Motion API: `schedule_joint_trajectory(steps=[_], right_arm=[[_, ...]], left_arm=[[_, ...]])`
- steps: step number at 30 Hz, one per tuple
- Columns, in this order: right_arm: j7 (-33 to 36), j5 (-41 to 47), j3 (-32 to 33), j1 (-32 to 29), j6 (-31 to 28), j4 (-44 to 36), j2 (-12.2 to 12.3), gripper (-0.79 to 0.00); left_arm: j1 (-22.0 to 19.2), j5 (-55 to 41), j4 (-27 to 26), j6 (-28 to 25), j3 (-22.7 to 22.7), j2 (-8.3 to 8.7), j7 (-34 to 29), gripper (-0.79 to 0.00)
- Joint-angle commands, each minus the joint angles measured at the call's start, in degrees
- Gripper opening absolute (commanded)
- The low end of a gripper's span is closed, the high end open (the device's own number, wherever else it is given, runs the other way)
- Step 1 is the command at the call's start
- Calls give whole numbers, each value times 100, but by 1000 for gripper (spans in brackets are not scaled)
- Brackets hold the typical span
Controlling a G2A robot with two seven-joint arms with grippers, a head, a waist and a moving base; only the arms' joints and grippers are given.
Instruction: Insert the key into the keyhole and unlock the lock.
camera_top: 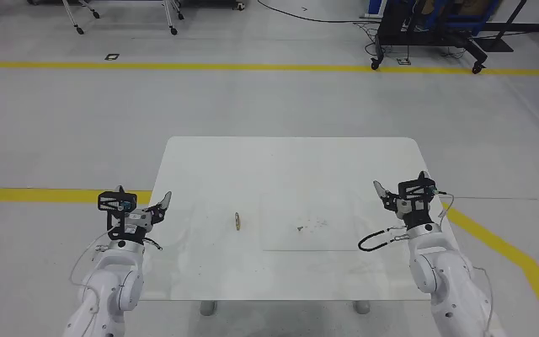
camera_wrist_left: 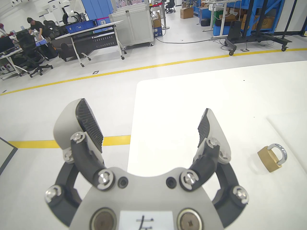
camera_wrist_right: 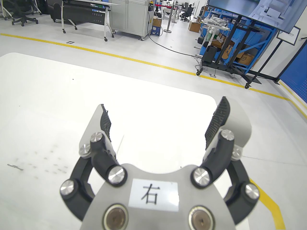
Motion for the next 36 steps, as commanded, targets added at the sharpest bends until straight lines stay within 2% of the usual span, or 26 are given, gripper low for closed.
schedule_joint_trajectory(steps=[1,3,7,11,22,26,32,36], right_arm=[[0,0,0,0,0,0,0,-1],[82,-87,-62,46,-57,25,0,0],[591,-558,-510,538,-7,132,-33,0],[811,-528,-723,919,-438,281,-45,0],[885,-625,-759,955,-451,295,-46,0],[1079,-707,-1081,1379,-1288,539,-44,0],[722,-761,-1499,2013,-3023,1294,-13,0],[490,-892,-1729,2377,-3860,1736,3,0]], left_arm=[[0,0,0,0,0,0,0,0],[0,0,0,0,0,0,0,0],[0,0,0,0,0,0,0,0],[0,0,0,0,0,0,0,0],[0,0,0,0,0,0,0,0],[0,0,0,0,0,0,0,0],[0,0,0,0,0,0,0,0],[0,0,0,0,0,0,0,0]])
